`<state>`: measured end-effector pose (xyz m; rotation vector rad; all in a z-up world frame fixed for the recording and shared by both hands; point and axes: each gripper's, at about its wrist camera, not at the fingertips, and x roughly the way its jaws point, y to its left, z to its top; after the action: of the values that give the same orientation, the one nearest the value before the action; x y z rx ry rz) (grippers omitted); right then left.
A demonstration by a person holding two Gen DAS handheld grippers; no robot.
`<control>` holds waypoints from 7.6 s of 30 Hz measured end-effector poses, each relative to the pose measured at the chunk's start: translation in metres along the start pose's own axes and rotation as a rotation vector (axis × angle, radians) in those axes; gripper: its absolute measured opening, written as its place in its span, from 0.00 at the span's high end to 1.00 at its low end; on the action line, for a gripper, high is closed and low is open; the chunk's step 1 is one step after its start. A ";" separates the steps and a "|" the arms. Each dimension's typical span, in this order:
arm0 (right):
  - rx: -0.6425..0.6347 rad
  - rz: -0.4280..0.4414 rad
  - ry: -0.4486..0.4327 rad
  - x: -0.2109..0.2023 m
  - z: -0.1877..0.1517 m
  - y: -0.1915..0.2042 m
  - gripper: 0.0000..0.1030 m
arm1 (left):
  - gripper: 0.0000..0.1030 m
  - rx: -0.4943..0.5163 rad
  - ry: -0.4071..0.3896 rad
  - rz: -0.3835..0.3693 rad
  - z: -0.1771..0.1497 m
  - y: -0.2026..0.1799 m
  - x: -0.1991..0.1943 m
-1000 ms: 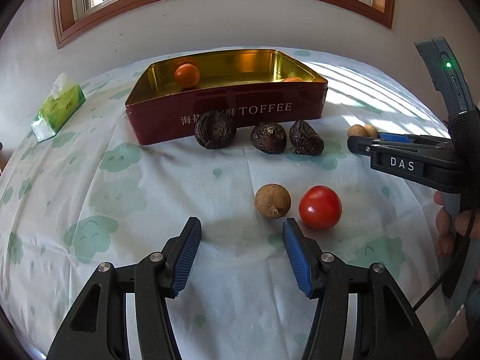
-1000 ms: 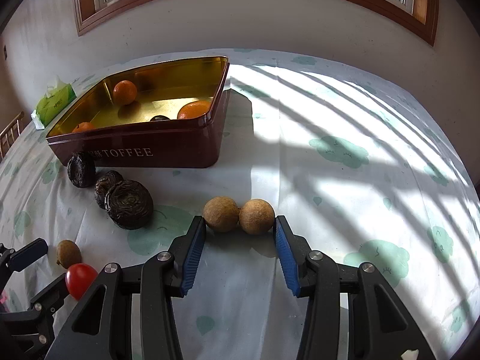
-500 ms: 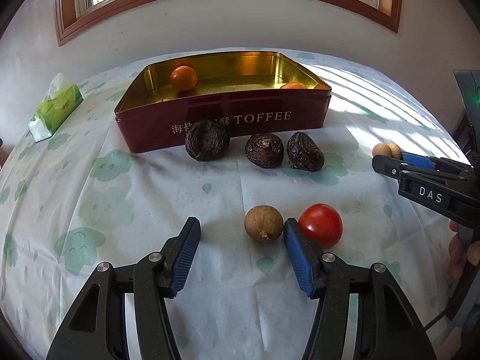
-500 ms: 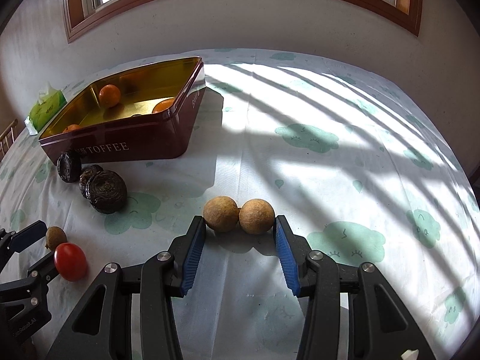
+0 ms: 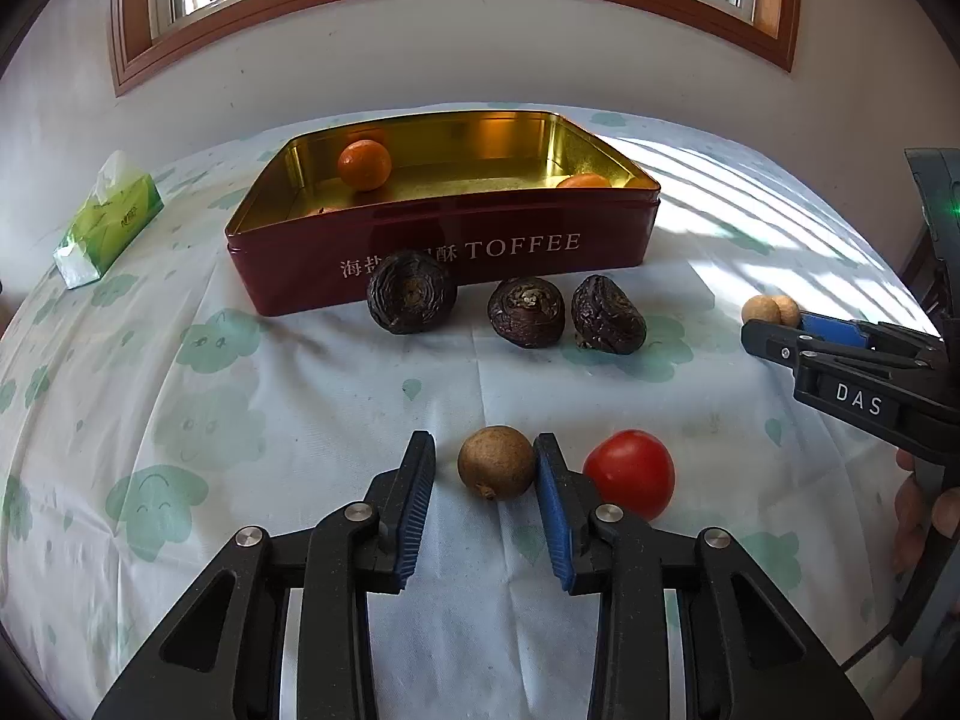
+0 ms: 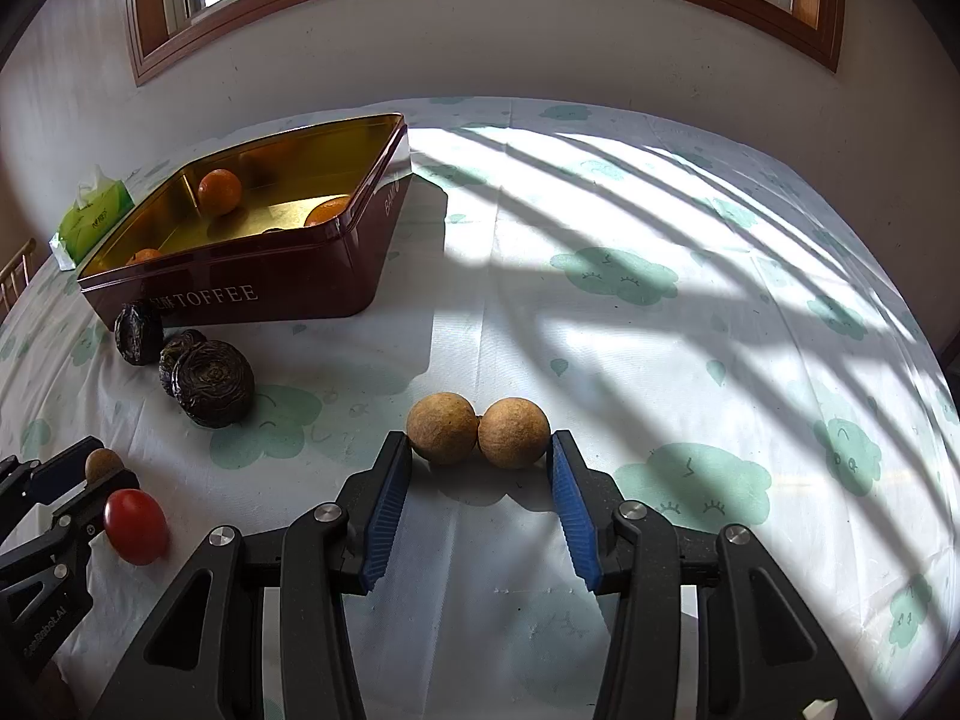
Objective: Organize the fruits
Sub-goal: 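Grasp the brown nut with the left tool while the right tool holds its nuts, then carry the held nuts over the TOFFEE tin with both tools, then open the right tool over the tin while the left tool releases its brown nut, then withdraw both open tools from the tin, then move the right tool to the red tomato and close on it, then move the left tool to a dark wrinkled dried fruit while the right tool holds the tomato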
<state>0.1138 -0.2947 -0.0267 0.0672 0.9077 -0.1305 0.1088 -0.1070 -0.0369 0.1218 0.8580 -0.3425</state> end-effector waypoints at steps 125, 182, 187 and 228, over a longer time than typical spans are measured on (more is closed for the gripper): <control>-0.152 0.128 -0.039 0.038 0.100 0.089 0.55 | 0.73 -0.033 -0.066 0.087 0.113 0.085 0.055; -0.229 0.146 0.041 -0.040 -0.049 0.099 0.52 | 0.42 -0.092 -0.022 0.137 -0.043 0.083 -0.035; -0.238 0.154 0.031 -0.034 -0.042 0.111 0.54 | 0.39 -0.097 -0.023 0.133 -0.043 0.085 -0.034; -0.049 0.009 0.001 -0.001 -0.002 0.021 0.74 | 0.38 -0.044 0.011 0.107 -0.001 0.056 0.001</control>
<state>0.1142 -0.2738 -0.0267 0.0256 0.9106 -0.1002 0.1276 -0.0546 -0.0397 0.1287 0.8662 -0.2229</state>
